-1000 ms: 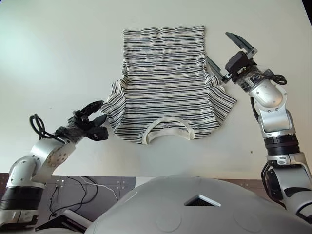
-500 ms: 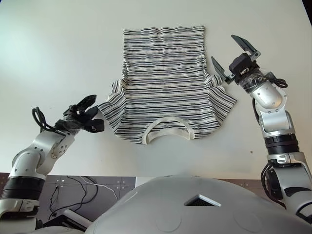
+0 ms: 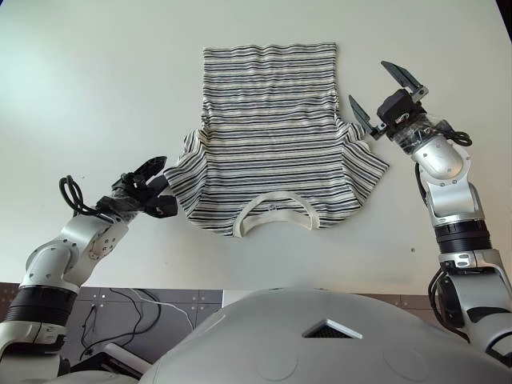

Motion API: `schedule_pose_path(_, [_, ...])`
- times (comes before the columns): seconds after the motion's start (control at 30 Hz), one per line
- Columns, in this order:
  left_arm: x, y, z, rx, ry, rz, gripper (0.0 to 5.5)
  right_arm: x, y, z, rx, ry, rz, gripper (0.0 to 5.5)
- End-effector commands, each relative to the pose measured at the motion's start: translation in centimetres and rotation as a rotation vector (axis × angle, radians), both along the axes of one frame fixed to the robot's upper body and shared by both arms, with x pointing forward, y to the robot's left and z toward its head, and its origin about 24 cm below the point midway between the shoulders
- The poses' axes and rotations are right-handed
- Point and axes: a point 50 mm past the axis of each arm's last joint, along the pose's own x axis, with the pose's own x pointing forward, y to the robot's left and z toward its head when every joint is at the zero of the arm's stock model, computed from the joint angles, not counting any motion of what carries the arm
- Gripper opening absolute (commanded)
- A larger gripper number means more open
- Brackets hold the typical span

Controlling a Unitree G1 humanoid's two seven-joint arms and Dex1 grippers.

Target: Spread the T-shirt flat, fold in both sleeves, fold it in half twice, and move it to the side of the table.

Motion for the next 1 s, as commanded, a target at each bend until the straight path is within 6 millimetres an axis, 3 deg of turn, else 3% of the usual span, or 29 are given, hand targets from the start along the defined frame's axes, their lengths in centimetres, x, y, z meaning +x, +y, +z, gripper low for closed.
schedule_pose_path(0.03, [-1.5,0.1,-1.4,0.031,0.112,-0.006,2.41,0.5,-0.3,0.5,-0.018,-0.02,-0.007,3.68])
schedule_pose_path(0.3, [-1.3,-0.5,-1.6,0.03,0.157,-0.041,0.93,0.6,-0.5,0.2,-0.011,-0.009,-0.025,3.68])
schedule_pose_path(0.5, [-1.0,-0.3,-1.4,0.04,0.149,-0.025,0.17,0.6,-0.6,-0.1,-0.008,-0.003,-0.029,3.68])
schedule_pose_path(0.77, [-0.7,-1.1,-0.3,-0.015,0.044,-0.004,0.12,0.2,-0.6,-0.7,-0.004,0.013,-0.034,3.68])
schedule_pose_path(1.0, [0.0,-1.9,2.0,-0.055,-0.093,-0.025,0.12,0.8,-0.7,-0.4,-0.009,-0.003,-0.033,3.68])
